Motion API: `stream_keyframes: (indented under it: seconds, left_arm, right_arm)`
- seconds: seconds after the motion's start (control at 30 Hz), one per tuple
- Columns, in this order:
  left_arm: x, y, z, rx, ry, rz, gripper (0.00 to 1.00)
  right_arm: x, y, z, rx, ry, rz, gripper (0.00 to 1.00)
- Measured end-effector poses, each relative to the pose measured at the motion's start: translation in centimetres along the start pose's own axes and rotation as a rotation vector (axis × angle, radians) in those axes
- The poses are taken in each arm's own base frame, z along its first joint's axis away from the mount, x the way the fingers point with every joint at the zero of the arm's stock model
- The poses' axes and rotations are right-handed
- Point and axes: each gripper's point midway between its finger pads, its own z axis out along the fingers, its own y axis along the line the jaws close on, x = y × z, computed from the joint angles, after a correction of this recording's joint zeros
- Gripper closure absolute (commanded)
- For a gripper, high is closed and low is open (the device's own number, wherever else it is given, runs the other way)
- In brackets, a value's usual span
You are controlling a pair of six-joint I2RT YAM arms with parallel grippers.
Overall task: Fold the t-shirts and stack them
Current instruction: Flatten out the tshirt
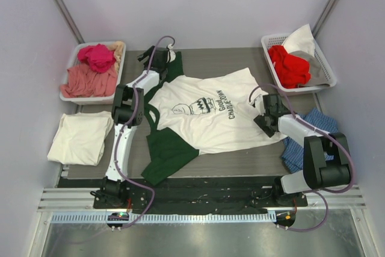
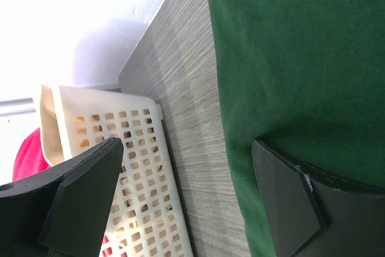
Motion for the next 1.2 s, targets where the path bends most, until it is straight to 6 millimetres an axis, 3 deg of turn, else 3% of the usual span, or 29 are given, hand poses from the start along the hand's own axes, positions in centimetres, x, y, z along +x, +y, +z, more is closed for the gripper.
stream_keyframes:
  seconds: [0.07, 0.17, 0.33, 0.53, 0.67, 0.93, 1.2]
  left_arm:
    - [0.3, 0.1, -0.2, 0.003, 0.003, -0.005, 0.06]
    - [1.2, 0.2, -0.6, 0.014, 0.018, -0.017, 0.06]
    - [2.3, 0.2, -1.1, 0.029, 0.036, -0.028, 0.06]
    - [2.2, 0.0, -1.5, 0.037, 0.034, -0.024, 0.06]
    - [2.0, -0.2, -1.7, 0.036, 0.034, -0.021, 0.06]
    - [1.7, -0.5, -2.1, 0.035, 0.036, -0.011, 0.06]
    - [1.8, -0.5, -2.3, 0.039, 0.036, -0.010, 0.06]
  right_arm:
    - [-0.5, -0.2, 0.0, -0.018, 0.008, 0.011, 0.12]
    - [-2.9, -1.2, 0.1, -0.037, -0.008, 0.052, 0.12]
    - [-8.9, -4.6, -0.6, -0.011, -0.110, 0.136, 0.12]
    - [-15.6, -7.6, -0.5, 0.019, -0.216, 0.191, 0.12]
    - [-18.0, -7.0, 1.9, 0.005, -0.219, 0.188, 0.12]
    - [-21.1, -3.1, 7.9, -0.049, -0.167, 0.139, 0.12]
    - [-25.4, -5.4, 7.4, -0.015, -0.254, 0.191, 0.12]
